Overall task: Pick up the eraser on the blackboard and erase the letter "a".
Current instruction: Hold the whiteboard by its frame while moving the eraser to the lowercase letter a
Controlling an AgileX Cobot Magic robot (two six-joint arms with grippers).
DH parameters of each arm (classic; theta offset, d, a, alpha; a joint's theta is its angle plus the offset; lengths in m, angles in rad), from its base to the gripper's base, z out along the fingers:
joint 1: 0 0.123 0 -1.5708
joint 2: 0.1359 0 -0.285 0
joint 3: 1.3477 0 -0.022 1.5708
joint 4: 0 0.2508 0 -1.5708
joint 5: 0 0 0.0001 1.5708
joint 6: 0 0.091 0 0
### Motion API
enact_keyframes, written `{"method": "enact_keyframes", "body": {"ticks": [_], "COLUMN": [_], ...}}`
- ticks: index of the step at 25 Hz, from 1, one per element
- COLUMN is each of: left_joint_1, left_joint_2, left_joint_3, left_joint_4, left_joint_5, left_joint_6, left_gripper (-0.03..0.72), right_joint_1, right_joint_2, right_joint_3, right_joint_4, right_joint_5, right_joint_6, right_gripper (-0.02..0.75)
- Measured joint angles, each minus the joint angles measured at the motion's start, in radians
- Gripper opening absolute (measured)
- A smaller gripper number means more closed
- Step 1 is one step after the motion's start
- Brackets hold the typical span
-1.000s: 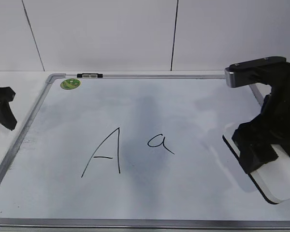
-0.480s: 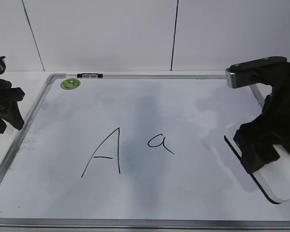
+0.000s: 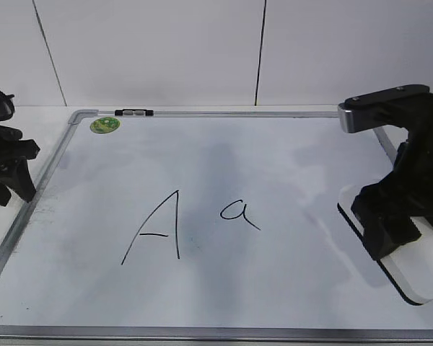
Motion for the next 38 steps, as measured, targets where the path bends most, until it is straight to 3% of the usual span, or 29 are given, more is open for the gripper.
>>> {"method": "enact_keyframes", "body": {"ticks": [14,30,38], "left_joint_1": [0.002,0.002,-0.017], "left_joint_2": [0.033,0.033,0.036], "left_joint_3": [-0.004,-0.005,-0.007], "left_joint_4": [0.0,-0.016,-0.019], "left_joint_5": [0.005,0.005,0.006], "left_joint_6": [-0.002,-0.002,-0.002], "left_gripper": [0.302,0.16,0.05], "right_joint_1": [0.0,0.0,0.0], "right_joint_2": [0.0,0.0,0.0], "right_joint_3": [0.0,0.0,0.0], "right_joint_4": [-0.011,-0.015,-0.017], "right_joint_5": [0.002,0.004,0.004], "right_joint_6": [0.0,0.0,0.0], "right_gripper": [0.533,0.533,0.533]}}
